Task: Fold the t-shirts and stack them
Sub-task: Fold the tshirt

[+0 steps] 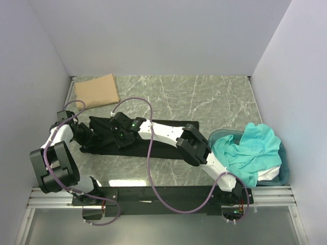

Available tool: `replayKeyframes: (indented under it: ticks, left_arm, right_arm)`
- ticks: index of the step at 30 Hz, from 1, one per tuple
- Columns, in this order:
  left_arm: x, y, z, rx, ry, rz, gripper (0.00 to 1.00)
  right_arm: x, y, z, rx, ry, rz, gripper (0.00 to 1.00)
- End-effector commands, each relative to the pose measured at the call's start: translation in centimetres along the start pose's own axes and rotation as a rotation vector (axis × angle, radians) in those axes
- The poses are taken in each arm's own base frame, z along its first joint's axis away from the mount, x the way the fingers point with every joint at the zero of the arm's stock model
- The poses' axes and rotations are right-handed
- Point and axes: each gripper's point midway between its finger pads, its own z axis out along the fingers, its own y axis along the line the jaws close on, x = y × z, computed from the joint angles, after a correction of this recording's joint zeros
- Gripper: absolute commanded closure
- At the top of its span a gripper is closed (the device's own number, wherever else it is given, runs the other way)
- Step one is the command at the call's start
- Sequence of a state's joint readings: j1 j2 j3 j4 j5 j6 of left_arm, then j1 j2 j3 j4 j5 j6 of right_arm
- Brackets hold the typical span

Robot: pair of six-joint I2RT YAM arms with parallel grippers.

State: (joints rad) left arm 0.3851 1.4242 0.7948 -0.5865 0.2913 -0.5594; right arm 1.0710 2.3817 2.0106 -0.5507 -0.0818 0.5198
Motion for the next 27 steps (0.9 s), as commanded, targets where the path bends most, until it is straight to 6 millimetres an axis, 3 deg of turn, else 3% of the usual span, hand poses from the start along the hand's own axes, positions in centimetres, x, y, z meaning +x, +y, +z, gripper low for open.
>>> replayKeyframes:
  ticks: [1,6,10,16,21,27]
  left_arm:
    - [-0.5,-0.5,-0.1,0.026,-0.011,0.030,0.56]
    - [-0.4,-0.4,0.1,0.026,-0.004,0.029,0.62]
    - [-0.2,-0.2,0.5,0.024,0.008,0.027,0.70]
    - [-0.1,-0.3,0.8,0.030,0.020,0.028,0.85]
    - [-0.1,-0.2,0.9,0.025,0.019,0.029,0.99]
    - [-0.5,0.1,0.6,0.004,0.005,0.025,0.99]
  right_arm:
    - [-0.8,0.3,0.2,0.011,-0.030,-0.023,0.57]
    - [-0.4,0.0,0.6,0.019,-0.017,-0.025,0.61]
    - [0.0,-0.1,0.5,0.015,-0.009,-0.023,0.79]
    - [0.3,-0.1,0.4,0.011,0.001,-0.018,0.96]
    - [0.0,-0.2,-0.6,0.012,-0.020,-0.016,1.00]
    - [-0.2,-0.7,-2.6,0.015,-0.053,0.000,1.00]
